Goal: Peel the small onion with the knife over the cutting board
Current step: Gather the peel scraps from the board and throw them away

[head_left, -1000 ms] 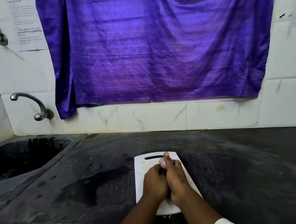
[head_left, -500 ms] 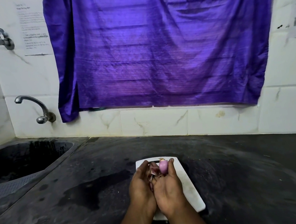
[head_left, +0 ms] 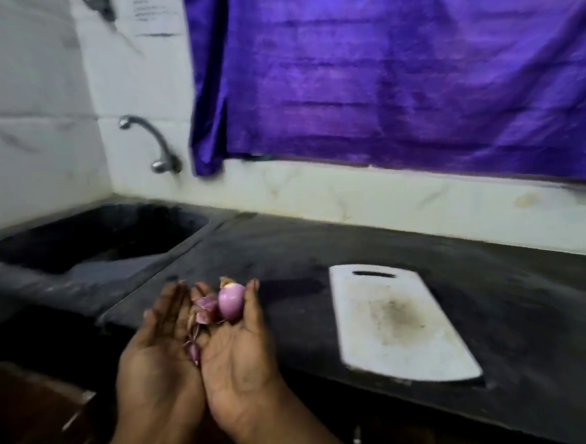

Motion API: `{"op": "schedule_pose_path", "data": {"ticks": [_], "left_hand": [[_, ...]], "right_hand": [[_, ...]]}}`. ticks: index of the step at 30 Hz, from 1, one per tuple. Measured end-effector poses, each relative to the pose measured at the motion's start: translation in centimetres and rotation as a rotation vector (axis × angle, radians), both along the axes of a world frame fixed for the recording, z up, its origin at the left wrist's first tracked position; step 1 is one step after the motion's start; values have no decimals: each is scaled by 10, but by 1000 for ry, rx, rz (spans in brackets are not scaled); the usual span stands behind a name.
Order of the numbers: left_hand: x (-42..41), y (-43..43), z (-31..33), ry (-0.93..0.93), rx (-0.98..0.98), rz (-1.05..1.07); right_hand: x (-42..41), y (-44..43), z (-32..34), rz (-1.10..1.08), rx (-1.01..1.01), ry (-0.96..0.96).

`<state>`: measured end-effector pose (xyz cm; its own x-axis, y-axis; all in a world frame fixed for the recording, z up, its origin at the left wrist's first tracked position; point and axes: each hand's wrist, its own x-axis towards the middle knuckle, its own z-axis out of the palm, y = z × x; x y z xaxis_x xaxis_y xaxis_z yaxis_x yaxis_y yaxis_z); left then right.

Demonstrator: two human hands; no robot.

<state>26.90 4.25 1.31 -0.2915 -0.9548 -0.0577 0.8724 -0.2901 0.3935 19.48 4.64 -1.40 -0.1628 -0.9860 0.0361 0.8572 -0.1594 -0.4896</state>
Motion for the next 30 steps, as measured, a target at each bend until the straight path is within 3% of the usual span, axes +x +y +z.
{"op": "schedule_pose_path", "data": {"ticks": [5,10,16,21,30], "left_hand": [[84,14,-51,-54,223,235],[138,4,-153,-77,536,365],[157,-31,-253,-229,797,373],[169,-49,-302,-221,872,346],[170,-88,-345,-289,855,327]], "right_hand": [[91,-4,-67,243,255,-55],[144,-12,-157,374,590,-44],[163,-40,-228,340,804,43],[183,-66,-277,287,905,91],[166,-99,-312,390,974,231]]}}
